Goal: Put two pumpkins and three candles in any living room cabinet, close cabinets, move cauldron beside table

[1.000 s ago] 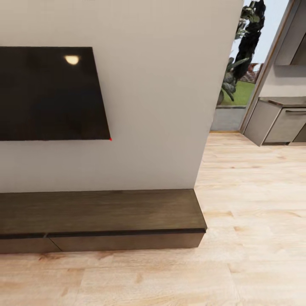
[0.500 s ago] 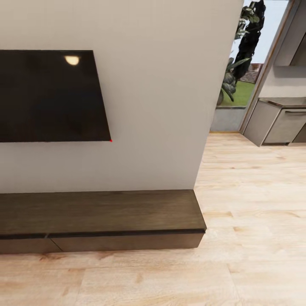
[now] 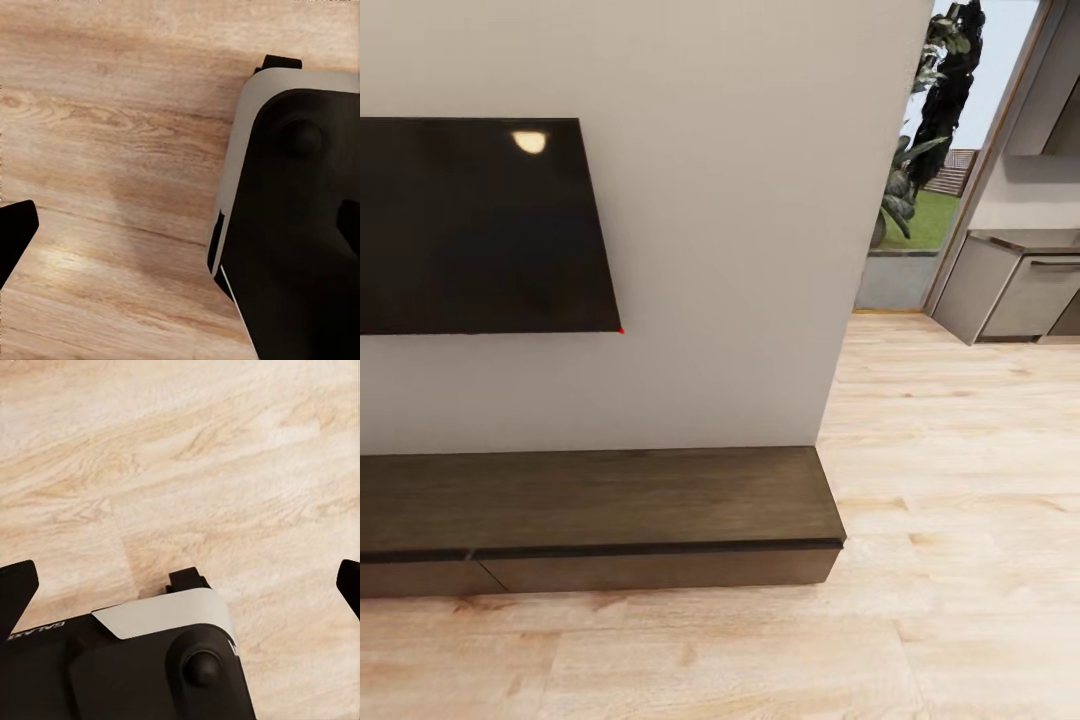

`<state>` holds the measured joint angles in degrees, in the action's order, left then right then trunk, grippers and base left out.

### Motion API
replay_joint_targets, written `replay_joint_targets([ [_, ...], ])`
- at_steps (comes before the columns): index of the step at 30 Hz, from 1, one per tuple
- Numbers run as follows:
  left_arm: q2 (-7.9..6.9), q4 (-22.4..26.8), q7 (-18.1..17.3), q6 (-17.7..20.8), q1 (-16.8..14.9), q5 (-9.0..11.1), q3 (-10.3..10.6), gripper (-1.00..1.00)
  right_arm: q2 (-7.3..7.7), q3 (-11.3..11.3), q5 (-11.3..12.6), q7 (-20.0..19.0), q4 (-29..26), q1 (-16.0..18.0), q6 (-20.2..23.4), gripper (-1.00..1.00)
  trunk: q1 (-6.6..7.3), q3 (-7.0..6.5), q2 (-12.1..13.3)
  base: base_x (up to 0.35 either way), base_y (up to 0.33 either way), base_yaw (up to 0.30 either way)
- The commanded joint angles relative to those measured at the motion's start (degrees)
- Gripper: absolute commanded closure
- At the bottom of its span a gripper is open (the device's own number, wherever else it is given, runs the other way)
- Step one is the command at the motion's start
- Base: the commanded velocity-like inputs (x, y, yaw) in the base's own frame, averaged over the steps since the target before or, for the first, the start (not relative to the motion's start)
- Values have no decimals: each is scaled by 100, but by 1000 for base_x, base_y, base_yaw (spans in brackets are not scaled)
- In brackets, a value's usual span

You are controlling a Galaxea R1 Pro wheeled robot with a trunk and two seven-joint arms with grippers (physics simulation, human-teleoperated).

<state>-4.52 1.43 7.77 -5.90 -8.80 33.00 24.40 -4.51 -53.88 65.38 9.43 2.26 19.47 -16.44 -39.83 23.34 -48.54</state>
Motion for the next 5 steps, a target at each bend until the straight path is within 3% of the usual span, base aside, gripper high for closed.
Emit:
replay_joint_targets([
  [1, -7, 5, 18, -8, 0, 41, 49, -100, -4, -44, 32, 6, 17, 5, -16, -100, 0, 6, -4, 0, 0, 0],
  [5, -12, 1, 17, -8, -1, 43, 52, -100, 1, -44, 26, 6, 19, 5, -10, -100, 0, 6, -4, 0, 0, 0],
])
